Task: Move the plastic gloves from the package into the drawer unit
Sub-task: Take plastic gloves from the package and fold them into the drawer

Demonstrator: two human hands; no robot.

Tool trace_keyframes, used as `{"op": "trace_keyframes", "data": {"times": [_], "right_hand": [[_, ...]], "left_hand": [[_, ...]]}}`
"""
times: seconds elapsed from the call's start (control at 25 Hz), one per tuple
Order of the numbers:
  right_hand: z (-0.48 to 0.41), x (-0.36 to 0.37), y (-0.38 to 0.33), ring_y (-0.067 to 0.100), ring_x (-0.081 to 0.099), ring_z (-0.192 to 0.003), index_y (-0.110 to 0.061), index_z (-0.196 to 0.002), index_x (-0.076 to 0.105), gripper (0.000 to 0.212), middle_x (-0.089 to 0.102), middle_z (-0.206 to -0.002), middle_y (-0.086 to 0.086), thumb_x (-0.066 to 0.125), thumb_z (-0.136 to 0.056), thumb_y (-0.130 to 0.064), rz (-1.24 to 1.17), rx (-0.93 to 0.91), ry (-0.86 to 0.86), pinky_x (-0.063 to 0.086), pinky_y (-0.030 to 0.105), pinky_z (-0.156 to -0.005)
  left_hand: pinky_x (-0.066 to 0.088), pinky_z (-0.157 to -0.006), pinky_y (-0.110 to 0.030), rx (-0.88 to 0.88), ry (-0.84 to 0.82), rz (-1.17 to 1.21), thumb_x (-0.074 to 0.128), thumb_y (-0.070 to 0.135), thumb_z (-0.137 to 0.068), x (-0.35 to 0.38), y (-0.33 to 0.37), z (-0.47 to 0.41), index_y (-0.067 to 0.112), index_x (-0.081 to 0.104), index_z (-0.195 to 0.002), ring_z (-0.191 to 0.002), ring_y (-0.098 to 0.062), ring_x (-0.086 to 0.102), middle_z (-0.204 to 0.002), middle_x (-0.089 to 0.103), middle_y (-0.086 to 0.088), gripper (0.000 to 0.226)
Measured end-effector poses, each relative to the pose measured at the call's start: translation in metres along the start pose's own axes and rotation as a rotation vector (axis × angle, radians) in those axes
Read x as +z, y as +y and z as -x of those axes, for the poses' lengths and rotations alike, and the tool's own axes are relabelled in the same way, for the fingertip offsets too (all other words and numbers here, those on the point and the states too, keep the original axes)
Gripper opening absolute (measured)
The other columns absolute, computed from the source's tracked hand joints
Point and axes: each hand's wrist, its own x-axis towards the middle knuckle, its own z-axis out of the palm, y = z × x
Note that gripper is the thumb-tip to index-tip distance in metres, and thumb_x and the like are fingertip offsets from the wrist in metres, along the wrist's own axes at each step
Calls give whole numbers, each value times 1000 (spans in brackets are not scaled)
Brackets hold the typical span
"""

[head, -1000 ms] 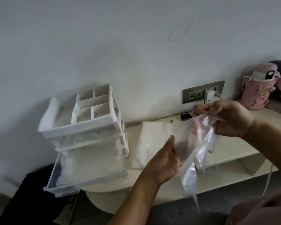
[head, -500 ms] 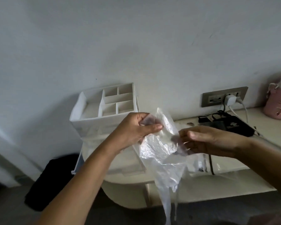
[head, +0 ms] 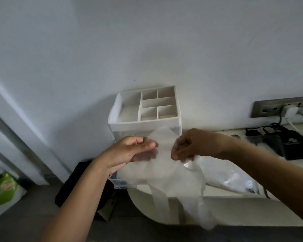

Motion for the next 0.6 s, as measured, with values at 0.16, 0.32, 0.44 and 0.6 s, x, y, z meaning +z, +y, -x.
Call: {"op": "trace_keyframes", "data": {"times": [0.16,0.32,0.44,0.6], "right_hand": [[-20,2,-17,8,48,-58,-18,-83,75,6,67,-67,-4,73,-80,-22,214,19,-121,40,17,-59],[-26,-11,-24,4,48,-53,-19,-77,75,14,67,-63,-7,75,-77,-32,297,72,-31,40,17,-59],[-29,-20,-17,8,51,-54,-19,-71,73,21,63,-58,-6,71,-79,-38,236,107,194,42,19,-61],[-29,-9,-6,15,56,-63,-13,-76,67,24,66,-71,0,66,-85,-35,466,138,571,42,25,-59]], "left_hand": [[55,-80,-25,3,24,-18,74,31,-66,0,-9,-7,10,71,-97,-87,-16,70,-89,74,-4,38],[54,-57,-23,33,257,-78,71,13,-79,-7,-16,-12,9,67,-85,-59,-9,65,-65,68,2,8],[53,-49,-21,-21,350,-64,69,10,-83,-22,-23,-11,5,65,-85,-50,-8,63,-64,67,-1,6],[40,-38,-16,-75,485,-165,69,11,-86,-24,-37,-17,7,64,-80,-36,-3,48,-57,67,2,9]]}}
